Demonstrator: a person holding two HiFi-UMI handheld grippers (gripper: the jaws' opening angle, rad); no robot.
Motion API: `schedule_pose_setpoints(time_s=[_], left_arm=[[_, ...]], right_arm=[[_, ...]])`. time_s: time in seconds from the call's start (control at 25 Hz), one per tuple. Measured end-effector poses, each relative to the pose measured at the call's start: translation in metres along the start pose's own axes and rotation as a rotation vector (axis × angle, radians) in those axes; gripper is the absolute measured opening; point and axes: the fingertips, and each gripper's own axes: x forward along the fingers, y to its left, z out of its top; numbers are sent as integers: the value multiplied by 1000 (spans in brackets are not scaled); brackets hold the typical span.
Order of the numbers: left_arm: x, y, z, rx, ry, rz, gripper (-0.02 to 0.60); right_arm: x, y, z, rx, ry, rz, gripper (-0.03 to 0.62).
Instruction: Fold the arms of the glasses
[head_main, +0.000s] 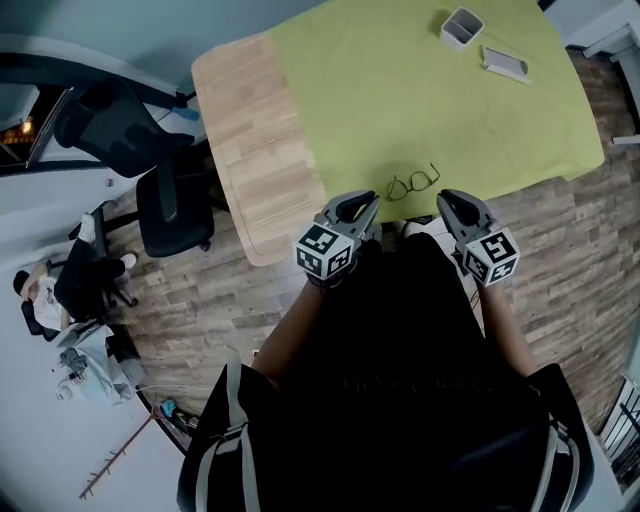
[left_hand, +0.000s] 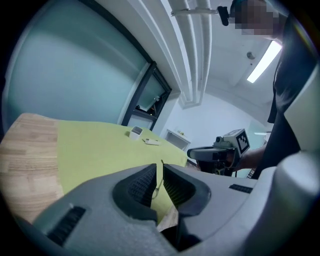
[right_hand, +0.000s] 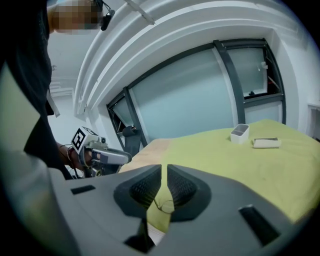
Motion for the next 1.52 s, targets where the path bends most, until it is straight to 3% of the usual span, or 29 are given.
schedule_pose_setpoints(time_s=[0.2, 0.84, 1.52], left_arm=[[10, 3, 6, 34, -4, 58, 34], [29, 16, -18, -13, 34, 177, 37], [46, 14, -28, 5, 107, 174, 74]], right_arm=[[7, -20, -6, -1, 32, 28, 35], [34, -50, -45, -123, 222, 136, 35], [60, -65, -73, -236, 364, 167, 35]])
